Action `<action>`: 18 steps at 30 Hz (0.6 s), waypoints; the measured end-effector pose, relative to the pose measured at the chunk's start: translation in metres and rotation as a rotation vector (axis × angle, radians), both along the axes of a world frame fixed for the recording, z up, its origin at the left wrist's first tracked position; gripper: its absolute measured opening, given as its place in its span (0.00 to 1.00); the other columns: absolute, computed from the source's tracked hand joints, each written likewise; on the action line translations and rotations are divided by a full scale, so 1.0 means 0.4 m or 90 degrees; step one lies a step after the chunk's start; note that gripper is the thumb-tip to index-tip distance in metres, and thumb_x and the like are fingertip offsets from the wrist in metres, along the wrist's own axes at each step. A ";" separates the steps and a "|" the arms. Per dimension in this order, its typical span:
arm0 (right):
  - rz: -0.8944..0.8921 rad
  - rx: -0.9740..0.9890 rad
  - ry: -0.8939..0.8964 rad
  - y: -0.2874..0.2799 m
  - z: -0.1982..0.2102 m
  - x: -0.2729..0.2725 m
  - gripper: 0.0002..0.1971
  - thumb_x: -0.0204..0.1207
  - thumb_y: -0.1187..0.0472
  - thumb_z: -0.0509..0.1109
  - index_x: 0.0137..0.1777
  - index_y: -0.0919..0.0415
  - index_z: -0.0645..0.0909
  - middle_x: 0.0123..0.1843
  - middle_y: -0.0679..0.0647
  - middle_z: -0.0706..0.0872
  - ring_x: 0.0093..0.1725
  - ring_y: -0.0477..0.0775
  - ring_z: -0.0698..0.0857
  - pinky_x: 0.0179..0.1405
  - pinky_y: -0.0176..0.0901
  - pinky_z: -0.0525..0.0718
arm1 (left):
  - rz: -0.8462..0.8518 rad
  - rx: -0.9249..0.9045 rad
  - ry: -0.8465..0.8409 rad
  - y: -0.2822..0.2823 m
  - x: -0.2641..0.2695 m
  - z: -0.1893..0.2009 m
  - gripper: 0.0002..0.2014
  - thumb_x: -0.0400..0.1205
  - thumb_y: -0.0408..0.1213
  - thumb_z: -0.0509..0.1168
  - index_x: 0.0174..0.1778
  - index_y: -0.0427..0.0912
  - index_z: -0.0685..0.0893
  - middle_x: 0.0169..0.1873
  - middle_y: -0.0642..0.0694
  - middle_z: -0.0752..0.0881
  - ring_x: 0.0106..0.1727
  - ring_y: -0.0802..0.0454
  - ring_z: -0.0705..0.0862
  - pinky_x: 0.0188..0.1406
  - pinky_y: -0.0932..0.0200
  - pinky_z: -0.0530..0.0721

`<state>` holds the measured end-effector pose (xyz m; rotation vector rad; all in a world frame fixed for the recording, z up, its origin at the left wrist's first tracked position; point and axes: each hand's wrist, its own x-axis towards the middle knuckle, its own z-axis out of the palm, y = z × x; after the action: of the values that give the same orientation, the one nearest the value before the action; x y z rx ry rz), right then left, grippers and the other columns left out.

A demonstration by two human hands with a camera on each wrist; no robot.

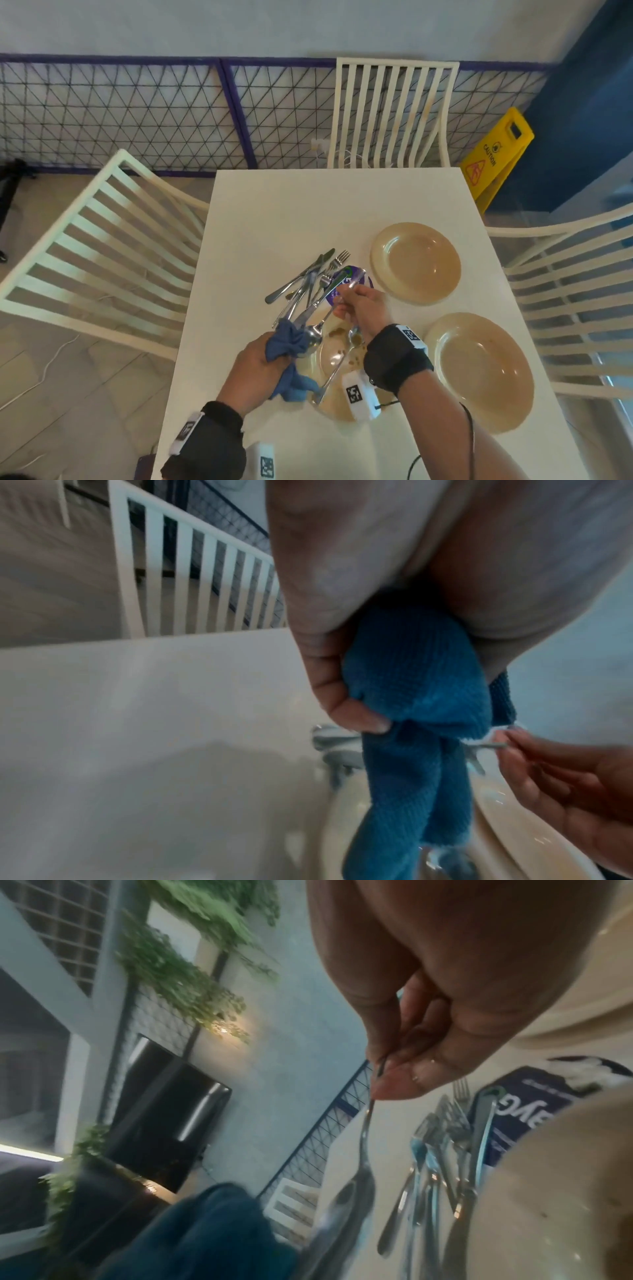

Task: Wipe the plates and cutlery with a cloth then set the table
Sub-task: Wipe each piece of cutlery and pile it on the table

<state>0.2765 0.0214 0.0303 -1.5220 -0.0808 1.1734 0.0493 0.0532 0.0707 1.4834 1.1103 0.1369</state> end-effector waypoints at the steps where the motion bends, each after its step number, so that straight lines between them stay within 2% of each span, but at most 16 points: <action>1: -0.010 -0.018 0.006 0.020 -0.021 -0.001 0.08 0.82 0.67 0.71 0.42 0.70 0.85 0.31 0.58 0.85 0.25 0.50 0.81 0.30 0.39 0.87 | 0.018 -0.011 0.001 0.012 -0.025 -0.011 0.09 0.80 0.39 0.66 0.53 0.40 0.87 0.43 0.34 0.92 0.42 0.51 0.91 0.49 0.54 0.91; 2: -0.013 -0.039 0.013 0.037 -0.038 -0.001 0.07 0.82 0.67 0.71 0.43 0.71 0.84 0.30 0.58 0.84 0.25 0.51 0.80 0.30 0.40 0.86 | 0.037 -0.038 -0.011 0.023 -0.053 -0.026 0.07 0.84 0.32 0.66 0.54 0.32 0.84 0.42 0.25 0.89 0.38 0.50 0.89 0.42 0.62 0.89; 3: -0.020 -0.055 0.020 0.057 -0.058 0.001 0.06 0.82 0.68 0.71 0.46 0.72 0.84 0.31 0.59 0.83 0.26 0.51 0.79 0.29 0.41 0.85 | 0.055 -0.059 -0.028 0.032 -0.082 -0.034 0.05 0.86 0.24 0.63 0.54 0.26 0.82 0.40 0.20 0.86 0.36 0.46 0.87 0.37 0.67 0.87; 4: -0.024 -0.077 0.025 0.075 -0.077 0.004 0.05 0.82 0.69 0.70 0.48 0.72 0.83 0.31 0.59 0.82 0.26 0.52 0.77 0.28 0.42 0.84 | 0.074 -0.075 -0.034 0.042 -0.108 -0.042 0.04 0.86 0.21 0.62 0.52 0.26 0.82 0.37 0.17 0.84 0.35 0.43 0.87 0.38 0.66 0.88; 5: -0.028 -0.091 0.033 0.092 -0.096 0.006 0.04 0.82 0.70 0.70 0.49 0.72 0.83 0.33 0.60 0.81 0.27 0.53 0.77 0.27 0.42 0.83 | 0.090 -0.094 -0.045 0.050 -0.132 -0.053 0.06 0.86 0.20 0.61 0.50 0.30 0.83 0.35 0.18 0.83 0.34 0.42 0.88 0.41 0.60 0.89; 6: -0.023 -0.111 0.038 0.107 -0.112 0.004 0.04 0.82 0.70 0.70 0.49 0.72 0.83 0.35 0.61 0.82 0.27 0.53 0.78 0.25 0.41 0.82 | 0.100 -0.114 -0.048 0.056 -0.153 -0.069 0.10 0.87 0.21 0.60 0.46 0.35 0.84 0.32 0.22 0.82 0.33 0.43 0.87 0.43 0.53 0.89; 7: -0.020 -0.125 0.048 0.122 -0.131 0.004 0.05 0.81 0.69 0.71 0.49 0.73 0.84 0.36 0.63 0.84 0.27 0.53 0.79 0.25 0.42 0.82 | 0.110 -0.140 -0.060 0.060 -0.167 -0.072 0.13 0.88 0.21 0.58 0.43 0.36 0.83 0.31 0.28 0.80 0.30 0.44 0.84 0.39 0.54 0.87; 8: -0.010 -0.147 0.046 0.136 -0.138 0.002 0.05 0.80 0.68 0.72 0.50 0.72 0.85 0.36 0.62 0.86 0.27 0.52 0.81 0.26 0.43 0.84 | 0.112 -0.160 -0.057 0.065 -0.176 -0.072 0.13 0.89 0.21 0.56 0.42 0.34 0.81 0.33 0.30 0.79 0.30 0.44 0.79 0.34 0.59 0.84; 9: -0.003 -0.159 0.042 0.151 -0.148 0.001 0.05 0.80 0.67 0.73 0.51 0.69 0.87 0.35 0.61 0.87 0.27 0.52 0.82 0.27 0.42 0.86 | 0.121 -0.172 -0.057 0.070 -0.188 -0.076 0.13 0.89 0.21 0.54 0.42 0.32 0.79 0.33 0.28 0.77 0.31 0.44 0.74 0.29 0.63 0.80; 10: 0.011 -0.179 0.031 0.163 -0.151 0.000 0.04 0.80 0.67 0.73 0.50 0.68 0.87 0.34 0.60 0.88 0.28 0.52 0.83 0.30 0.42 0.88 | 0.120 -0.188 -0.065 0.072 -0.196 -0.081 0.13 0.90 0.23 0.54 0.41 0.32 0.77 0.32 0.27 0.75 0.32 0.43 0.70 0.27 0.62 0.78; 11: 0.021 -0.194 0.024 0.176 -0.160 0.000 0.04 0.80 0.66 0.73 0.50 0.68 0.86 0.34 0.60 0.88 0.30 0.53 0.85 0.32 0.42 0.89 | 0.117 -0.214 -0.086 0.074 -0.202 -0.092 0.13 0.91 0.24 0.54 0.41 0.35 0.76 0.30 0.29 0.72 0.32 0.44 0.66 0.26 0.56 0.75; 13: 0.052 -0.223 0.013 0.194 -0.170 -0.001 0.04 0.81 0.67 0.72 0.51 0.69 0.85 0.35 0.61 0.88 0.30 0.53 0.86 0.32 0.42 0.90 | 0.134 -0.244 -0.105 0.078 -0.211 -0.110 0.11 0.89 0.28 0.58 0.41 0.42 0.75 0.30 0.38 0.65 0.30 0.48 0.64 0.31 0.50 0.66; 15: 0.084 -0.250 -0.007 0.202 -0.176 0.001 0.03 0.82 0.70 0.70 0.48 0.68 0.85 0.37 0.62 0.88 0.28 0.53 0.87 0.32 0.43 0.90 | 0.152 -0.278 -0.119 0.083 -0.215 -0.125 0.07 0.86 0.28 0.61 0.44 0.42 0.73 0.32 0.45 0.67 0.28 0.48 0.66 0.34 0.50 0.63; 18: 0.107 -0.260 -0.028 0.200 -0.168 0.001 0.09 0.80 0.75 0.68 0.41 0.65 0.84 0.37 0.64 0.88 0.31 0.56 0.87 0.39 0.47 0.90 | 0.132 -0.312 -0.170 0.088 -0.193 -0.127 0.08 0.85 0.25 0.59 0.44 0.42 0.72 0.32 0.46 0.64 0.29 0.48 0.63 0.33 0.51 0.62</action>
<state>0.2770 0.1013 -0.0370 -1.9286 0.0027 1.3478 -0.0279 0.0883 0.0198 0.8845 0.9895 0.1858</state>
